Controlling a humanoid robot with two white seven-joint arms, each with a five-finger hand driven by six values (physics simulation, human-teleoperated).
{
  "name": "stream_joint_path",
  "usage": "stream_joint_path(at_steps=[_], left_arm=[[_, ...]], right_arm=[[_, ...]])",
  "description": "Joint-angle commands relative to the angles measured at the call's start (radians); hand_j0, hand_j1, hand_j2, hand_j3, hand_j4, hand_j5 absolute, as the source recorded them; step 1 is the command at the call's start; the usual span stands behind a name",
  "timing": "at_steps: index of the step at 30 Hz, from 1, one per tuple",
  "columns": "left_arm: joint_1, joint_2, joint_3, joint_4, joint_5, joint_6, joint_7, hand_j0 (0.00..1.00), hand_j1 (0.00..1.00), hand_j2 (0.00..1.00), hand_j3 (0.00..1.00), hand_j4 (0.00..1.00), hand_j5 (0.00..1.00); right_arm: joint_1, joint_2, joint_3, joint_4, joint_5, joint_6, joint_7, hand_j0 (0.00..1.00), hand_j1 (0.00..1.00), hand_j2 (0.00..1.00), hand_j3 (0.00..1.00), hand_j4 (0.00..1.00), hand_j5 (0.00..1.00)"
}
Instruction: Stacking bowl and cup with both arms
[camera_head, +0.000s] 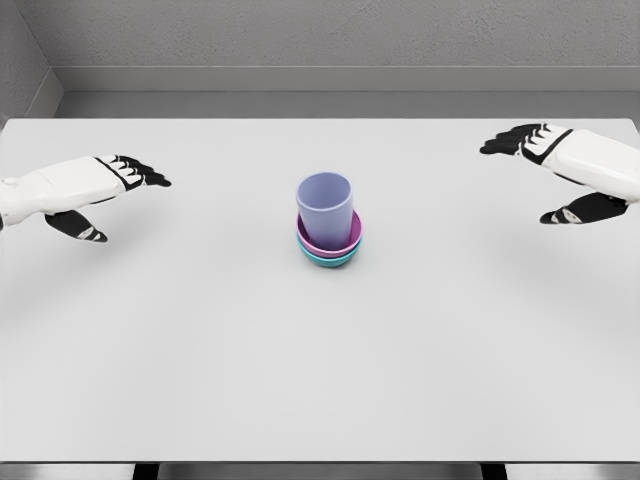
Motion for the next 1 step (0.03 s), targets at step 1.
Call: stream_joint_path(at_steps=[1], left_arm=[[0.000,-0.001,0.002,0.001,0.005,0.002,0.000,1.00,1.00,1.00,1.00,1.00,1.00]], right_arm=[[0.000,-0.001,-0.002,-0.001,-0.007,0.003,-0.001,1.00,1.00,1.00,1.00,1.00,1.00]])
